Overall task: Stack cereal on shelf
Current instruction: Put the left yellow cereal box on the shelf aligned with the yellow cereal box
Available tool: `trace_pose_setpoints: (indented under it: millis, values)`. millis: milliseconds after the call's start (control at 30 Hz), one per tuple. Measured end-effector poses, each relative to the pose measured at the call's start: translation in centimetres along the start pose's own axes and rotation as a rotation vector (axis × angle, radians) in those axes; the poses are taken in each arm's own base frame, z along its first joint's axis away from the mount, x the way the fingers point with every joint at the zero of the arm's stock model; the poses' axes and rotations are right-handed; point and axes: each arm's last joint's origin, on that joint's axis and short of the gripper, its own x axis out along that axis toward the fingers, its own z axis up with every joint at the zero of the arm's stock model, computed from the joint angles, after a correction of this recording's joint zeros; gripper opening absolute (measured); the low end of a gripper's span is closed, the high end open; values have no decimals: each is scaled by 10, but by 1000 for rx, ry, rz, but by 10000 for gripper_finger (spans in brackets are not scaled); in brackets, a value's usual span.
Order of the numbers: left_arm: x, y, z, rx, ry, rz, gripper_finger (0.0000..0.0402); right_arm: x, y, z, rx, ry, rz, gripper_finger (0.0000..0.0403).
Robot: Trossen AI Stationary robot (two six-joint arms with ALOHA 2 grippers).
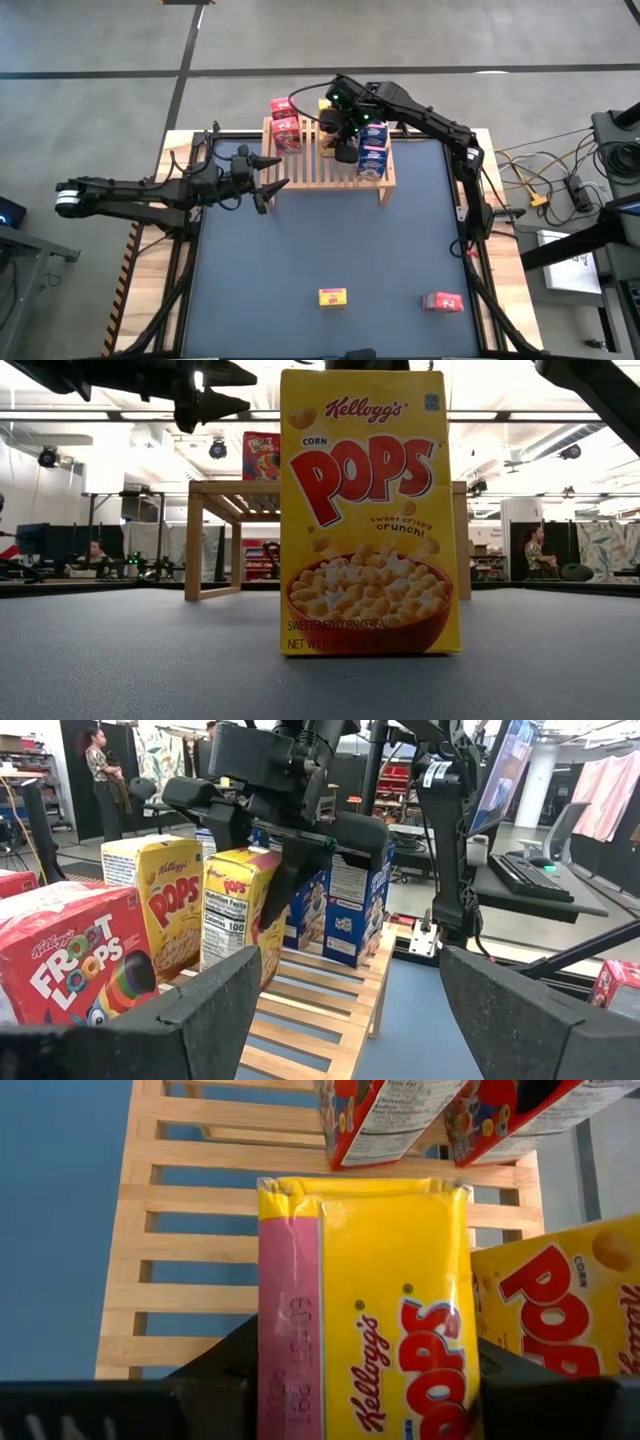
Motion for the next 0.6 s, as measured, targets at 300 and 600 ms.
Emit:
trace_pose_setpoints:
  millis: [300,600]
  values:
    - [0,0,0,-3,4,0,291,-24,5,1,6,-41,-24,219]
    - [0,0,-2,-13,24,2,291,-41,8,2,23,-74,-49,239]
